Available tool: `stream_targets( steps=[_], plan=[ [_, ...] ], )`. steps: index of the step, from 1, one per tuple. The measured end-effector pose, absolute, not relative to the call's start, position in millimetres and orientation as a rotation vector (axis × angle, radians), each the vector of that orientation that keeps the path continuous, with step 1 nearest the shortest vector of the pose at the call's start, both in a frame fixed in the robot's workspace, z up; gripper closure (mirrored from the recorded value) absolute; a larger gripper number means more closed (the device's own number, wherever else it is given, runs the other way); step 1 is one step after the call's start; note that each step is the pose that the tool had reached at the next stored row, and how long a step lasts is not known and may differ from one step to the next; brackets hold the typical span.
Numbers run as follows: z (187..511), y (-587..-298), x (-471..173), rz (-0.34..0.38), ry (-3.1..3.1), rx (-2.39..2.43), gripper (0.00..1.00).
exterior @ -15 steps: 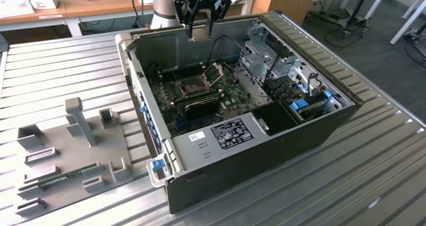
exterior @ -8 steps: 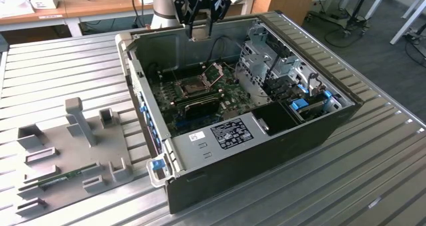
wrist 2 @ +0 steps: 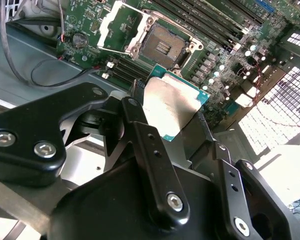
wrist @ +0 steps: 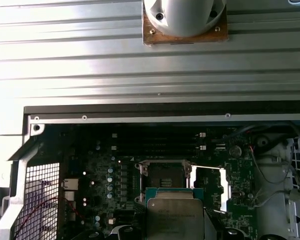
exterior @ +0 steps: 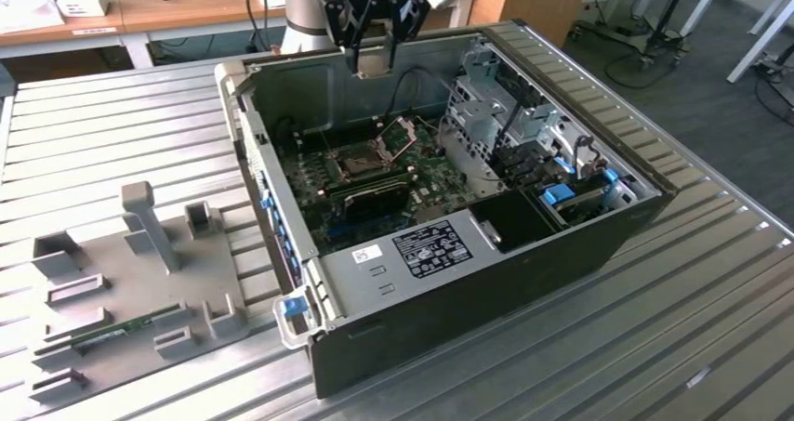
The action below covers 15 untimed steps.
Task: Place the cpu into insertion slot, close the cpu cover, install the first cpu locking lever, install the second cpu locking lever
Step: 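Place the cpu into insertion slot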
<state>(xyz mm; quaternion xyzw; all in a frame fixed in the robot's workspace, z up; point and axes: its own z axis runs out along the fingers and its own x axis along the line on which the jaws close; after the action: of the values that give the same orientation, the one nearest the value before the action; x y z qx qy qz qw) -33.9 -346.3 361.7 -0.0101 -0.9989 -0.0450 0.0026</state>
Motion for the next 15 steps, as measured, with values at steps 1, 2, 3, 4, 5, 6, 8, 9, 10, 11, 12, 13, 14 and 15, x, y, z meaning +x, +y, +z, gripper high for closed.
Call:
stream_targets(
  steps=[1, 2, 3, 4, 5, 6, 8, 9, 10, 11, 12, 13, 14, 15],
  plan=[
    [361.3, -346.3, -33.9, -0.141, -3.133, -0.032, 0.46],
    [360.9, -346.3, -33.9, -0.141, -3.133, -0.032, 0.46],
    [360.7, -346.3, -33.9, -0.141, -3.133, -0.032, 0.46],
    [360.7, -346.3, -33.9, -0.141, -3.133, -0.032, 0.46],
    [360.6, -346.3, -33.9, -0.141, -3.133, -0.032, 0.46],
    [360.5, -346.3, -33.9, -0.141, -3.133, -0.032, 0.46],
    [360.4, -346.3, -33.9, -0.141, -3.133, -0.032, 0.46],
    [360.2, -346.3, -33.9, -0.141, -3.133, -0.032, 0.46],
    [359.8, -346.3, -33.9, -0.141, -3.133, -0.032, 0.46],
    [359.5, -346.3, -33.9, -0.141, -3.133, -0.032, 0.46],
    [359.0, -346.4, -33.9, -0.141, -3.133, -0.032, 0.46],
    [358.4, -346.3, -33.9, -0.141, -3.133, -0.032, 0.46],
    [357.8, -346.3, -33.9, -0.141, -3.133, -0.032, 0.46],
    [357.1, -346.3, -33.9, -0.141, -3.133, -0.032, 0.46]
  ],
)
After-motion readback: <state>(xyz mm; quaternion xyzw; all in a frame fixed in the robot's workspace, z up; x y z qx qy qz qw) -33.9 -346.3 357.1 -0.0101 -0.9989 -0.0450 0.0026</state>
